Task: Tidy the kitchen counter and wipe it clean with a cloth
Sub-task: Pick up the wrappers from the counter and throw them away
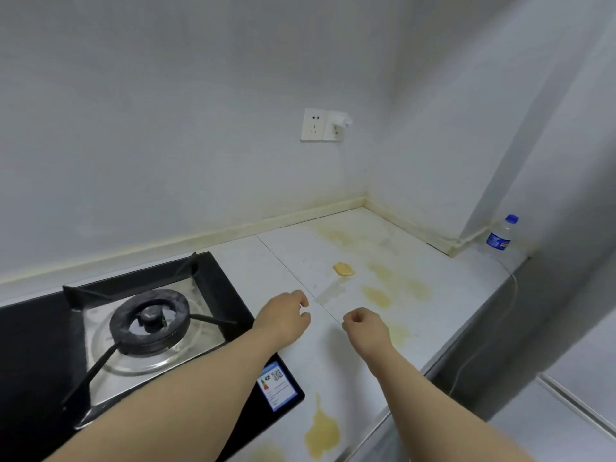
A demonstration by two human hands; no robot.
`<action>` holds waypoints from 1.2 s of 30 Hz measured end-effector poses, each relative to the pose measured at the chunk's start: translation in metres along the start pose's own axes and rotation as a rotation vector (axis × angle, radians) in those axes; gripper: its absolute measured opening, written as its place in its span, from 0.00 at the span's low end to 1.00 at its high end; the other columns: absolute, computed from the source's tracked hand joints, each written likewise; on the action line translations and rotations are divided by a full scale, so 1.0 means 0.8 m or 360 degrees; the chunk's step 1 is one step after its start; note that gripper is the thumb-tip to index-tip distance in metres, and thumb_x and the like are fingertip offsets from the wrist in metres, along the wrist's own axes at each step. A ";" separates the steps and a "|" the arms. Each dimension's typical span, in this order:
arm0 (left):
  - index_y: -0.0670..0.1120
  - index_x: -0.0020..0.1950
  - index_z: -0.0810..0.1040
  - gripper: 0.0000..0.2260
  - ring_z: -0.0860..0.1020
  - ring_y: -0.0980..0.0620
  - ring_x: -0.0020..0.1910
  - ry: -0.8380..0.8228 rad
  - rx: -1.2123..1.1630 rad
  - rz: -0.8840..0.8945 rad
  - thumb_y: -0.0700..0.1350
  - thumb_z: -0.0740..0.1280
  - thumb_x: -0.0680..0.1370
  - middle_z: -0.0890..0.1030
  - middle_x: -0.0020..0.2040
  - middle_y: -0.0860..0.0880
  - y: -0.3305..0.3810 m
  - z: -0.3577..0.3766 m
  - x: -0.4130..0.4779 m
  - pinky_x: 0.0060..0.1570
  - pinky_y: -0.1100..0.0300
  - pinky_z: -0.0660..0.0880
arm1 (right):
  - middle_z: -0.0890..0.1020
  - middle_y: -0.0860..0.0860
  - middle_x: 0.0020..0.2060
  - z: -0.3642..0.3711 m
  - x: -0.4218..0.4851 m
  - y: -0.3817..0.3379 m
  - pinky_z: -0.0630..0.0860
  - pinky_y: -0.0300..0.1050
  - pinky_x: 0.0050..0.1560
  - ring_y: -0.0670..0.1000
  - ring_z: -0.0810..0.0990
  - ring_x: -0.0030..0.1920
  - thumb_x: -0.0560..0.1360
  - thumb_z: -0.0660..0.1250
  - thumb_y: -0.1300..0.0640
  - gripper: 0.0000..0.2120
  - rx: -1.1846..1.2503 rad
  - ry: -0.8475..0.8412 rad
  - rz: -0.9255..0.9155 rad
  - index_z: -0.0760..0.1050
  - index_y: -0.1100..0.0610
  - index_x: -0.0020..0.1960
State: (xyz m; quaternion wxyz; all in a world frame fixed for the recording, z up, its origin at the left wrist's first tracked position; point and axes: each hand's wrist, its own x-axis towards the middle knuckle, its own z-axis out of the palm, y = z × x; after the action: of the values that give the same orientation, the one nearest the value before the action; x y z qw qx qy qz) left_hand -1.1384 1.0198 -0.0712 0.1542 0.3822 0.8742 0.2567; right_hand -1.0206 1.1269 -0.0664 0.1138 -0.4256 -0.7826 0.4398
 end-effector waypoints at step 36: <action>0.48 0.63 0.69 0.15 0.69 0.46 0.61 0.0042 0.0537 -0.0921 0.41 0.53 0.79 0.74 0.60 0.47 0.092 0.146 0.196 0.54 0.58 0.66 | 0.80 0.53 0.55 -0.111 0.294 0.086 0.66 0.36 0.48 0.53 0.77 0.54 0.76 0.59 0.60 0.11 -0.0242 -0.0501 -0.0232 0.77 0.57 0.55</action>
State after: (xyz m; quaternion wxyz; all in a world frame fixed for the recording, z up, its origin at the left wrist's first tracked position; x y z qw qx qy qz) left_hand -1.1442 1.2180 -0.1367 0.1440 0.1350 0.9785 0.0589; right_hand -1.0767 1.3771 -0.1144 -0.0109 -0.3010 -0.8505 0.4312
